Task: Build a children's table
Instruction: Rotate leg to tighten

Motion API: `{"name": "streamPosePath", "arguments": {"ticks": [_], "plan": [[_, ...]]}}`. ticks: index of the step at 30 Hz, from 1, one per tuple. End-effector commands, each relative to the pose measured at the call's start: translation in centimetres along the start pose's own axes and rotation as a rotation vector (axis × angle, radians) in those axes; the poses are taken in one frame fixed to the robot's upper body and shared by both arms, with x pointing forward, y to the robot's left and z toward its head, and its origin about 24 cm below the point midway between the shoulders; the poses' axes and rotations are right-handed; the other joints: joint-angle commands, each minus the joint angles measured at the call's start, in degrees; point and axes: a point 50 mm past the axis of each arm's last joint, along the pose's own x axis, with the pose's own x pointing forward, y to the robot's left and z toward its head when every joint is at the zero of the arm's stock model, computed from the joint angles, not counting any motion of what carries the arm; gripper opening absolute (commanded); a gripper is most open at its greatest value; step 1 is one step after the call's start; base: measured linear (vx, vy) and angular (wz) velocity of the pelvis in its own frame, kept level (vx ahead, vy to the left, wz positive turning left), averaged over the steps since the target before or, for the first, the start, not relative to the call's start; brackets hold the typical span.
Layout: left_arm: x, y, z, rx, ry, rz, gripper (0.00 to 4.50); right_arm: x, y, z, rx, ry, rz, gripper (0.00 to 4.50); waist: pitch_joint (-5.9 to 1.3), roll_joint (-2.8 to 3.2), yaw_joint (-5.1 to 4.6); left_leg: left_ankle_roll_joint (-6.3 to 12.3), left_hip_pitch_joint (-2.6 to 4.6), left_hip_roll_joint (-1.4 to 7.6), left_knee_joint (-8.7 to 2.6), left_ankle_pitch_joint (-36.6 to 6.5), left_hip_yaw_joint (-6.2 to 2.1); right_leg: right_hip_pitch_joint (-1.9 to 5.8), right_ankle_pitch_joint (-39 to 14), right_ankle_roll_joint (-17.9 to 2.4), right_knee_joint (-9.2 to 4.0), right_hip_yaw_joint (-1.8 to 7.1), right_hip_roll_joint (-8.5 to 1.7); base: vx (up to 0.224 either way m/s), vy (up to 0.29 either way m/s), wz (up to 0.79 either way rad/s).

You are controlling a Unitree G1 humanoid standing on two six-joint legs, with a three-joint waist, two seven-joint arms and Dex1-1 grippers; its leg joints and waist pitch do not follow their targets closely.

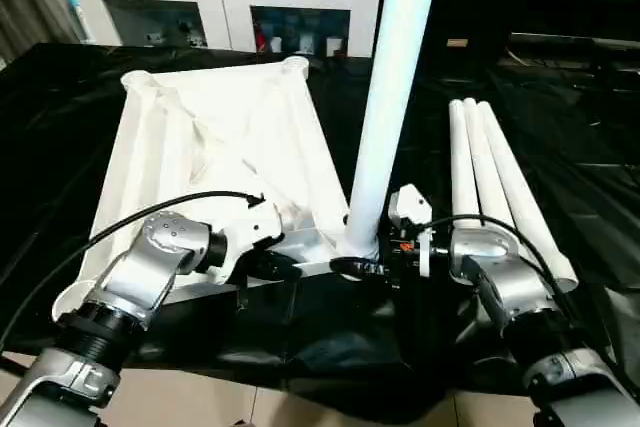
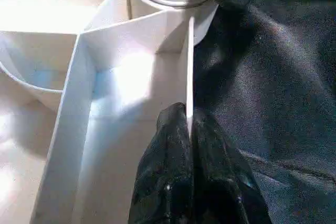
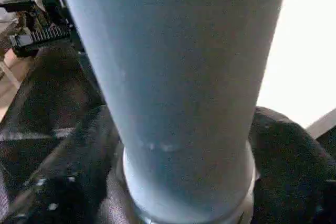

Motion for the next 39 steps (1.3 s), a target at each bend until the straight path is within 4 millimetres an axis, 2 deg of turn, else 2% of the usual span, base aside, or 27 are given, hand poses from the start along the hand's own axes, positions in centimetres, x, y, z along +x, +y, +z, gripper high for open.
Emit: {"name": "streamPosePath", "arguments": {"ticks": [1, 6, 11, 21, 25, 26, 27, 28, 29, 31, 33, 34, 39], "plan": [[0.5, -0.7, -0.9, -0.025, 0.042, -0.051, 0.0, 0.0, -0.2, 0.4, -0.011, -0.006, 0.01, 3.64, -3.21, -0.09, -0.01, 6.5, 0.07, 1.29, -3.28, -0.51, 0.0, 3.48, 7.88, -16.79, -2.85, 2.56, -3.38, 0.0, 0.0, 0.0], [0.4, -0.8, -1.0, -0.028, 0.044, -0.054, 0.0, -0.1, -0.1, 0.1, -0.012, 0.009, 0.018, 3.11, -3.23, -0.1, 0.0, 6.81, 0.02, 1.27, -3.2, -0.31, 0.03, 3.51, 8.46, -17.13, -2.78, 2.55, -3.35, 0.0, 0.0, 0.0], [0.5, -0.8, -1.0, -0.028, 0.046, -0.052, 0.0, 0.0, 0.1, -0.3, -0.019, 0.025, 0.032, 2.79, -3.21, -0.11, 0.01, 6.95, 0.03, 1.28, -3.17, -0.27, 0.02, 3.49, 8.11, -17.13, -2.79, 2.53, -3.35, 0.0, 0.0, 0.0], [0.7, -0.8, -1.0, -0.037, 0.038, -0.037, 0.0, 0.3, 0.3, -0.9, -0.005, 0.025, 0.012, 2.74, -3.32, -0.15, 0.04, 7.16, 0.03, 1.29, -3.12, 0.06, -0.02, 3.54, 8.28, -17.28, -2.69, 2.5, -3.35, 0.0, 0.0, 0.0], [1.1, -0.4, -0.8, -0.053, 0.018, 0.01, 0.0, 1.0, 0.0, -1.6, 0.062, -0.006, -0.112, 2.74, -2.98, -0.26, -0.26, 5.56, 0.12, 1.32, -3.53, -2.99, 0.0, 3.4, 2.96, -16.6, -3.29, 2.62, -3.51, 0.0, 0.0, 0.0], [1.3, -0.2, -0.7, -0.058, 0.012, 0.026, 0.0, 1.4, -0.1, -1.9, 0.09, -0.019, -0.171, 2.74, -2.84, -0.13, -0.47, 4.55, 0.19, 1.33, -3.76, -4.78, -0.02, 3.32, -0.04, -16.15, -3.58, 2.63, -3.56, 0.0, 0.0, 0.0], [1.4, -0.1, -0.6, -0.06, 0.01, 0.04, 0.0, 1.7, -0.1, -2.0, 0.102, -0.03, -0.208, 2.74, -2.74, -0.34, -0.65, 4.01, 0.15, 1.32, -3.89, -5.64, -0.06, 3.4, -1.6, -15.78, -3.79, 2.66, -3.57, 0.0, 0.0, 0.0], [1.4, -0.1, -0.6, -0.06, 0.01, 0.04, 0.0, 1.7, -0.1, -2.0, 0.102, -0.03, -0.208, 2.74, -2.58, -0.27, -0.91, 3.04, 0.23, 1.26, -4.07, -7.27, -0.11, 3.36, -4.85, -15.02, -4.16, 2.74, -3.68, 0.0, 0.0, 0.0], [1.7, 0.3, -0.4, -0.07, -0.001, 0.067, 0.0, 2.8, 0.0, -2.5, 0.162, -0.058, -0.321, 2.74, -2.49, -0.29, -1.18, 2.31, 0.12, 1.21, -4.15, -7.28, -0.16, 3.4, -6.65, -14.19, -4.36, 2.84, -3.82, 0.0, 0.0, 0.0], [2.1, 0.8, -0.1, -0.08, -0.004, 0.1, 0.0, 4.2, 0.2, -2.9, 0.214, -0.084, -0.443, 2.74, -2.18, -0.13, -1.55, 0.85, 0.26, 1.12, -4.51, -8.91, -0.25, 3.16, -10.53, -12.95, -4.84, 2.87, -3.8, 0.0, 0.0, 0.0], [2.4, 1.0, 0.0, -0.077, -0.003, 0.116, 0.0, 5.0, 0.4, -3.1, 0.253, -0.086, -0.508, 2.74, -2.26, -0.25, -1.96, 0.02, 0.33, 1.1, -4.77, -9.99, -0.45, 3.26, -12.66, -11.95, -4.98, 2.86, -3.79, 0.0, 0.0, 0.0], [2.5, 1.3, 0.2, -0.083, -0.005, 0.136, 0.0, 5.6, 0.5, -3.3, 0.261, -0.074, -0.566, 2.74, -2.2, 0.04, -1.99, -0.09, 0.46, 1.19, -4.8, -10.43, -0.45, 2.96, -12.91, -11.83, -5.05, 2.92, -3.8, 0.0, 0.0, 0.0], [3.2, 2.2, 1.0, -0.091, -0.019, 0.199, 0.0, 7.5, 0.5, -3.8, 0.35, -0.031, -0.862, 2.73, -1.93, 0.16, -2.42, -1.39, 0.59, 1.08, -5.13, -12.46, -0.45, 2.34, -15.09, -11.28, -5.43, 3.08, -3.78, 0.0, 0.0, 0.0]]}}
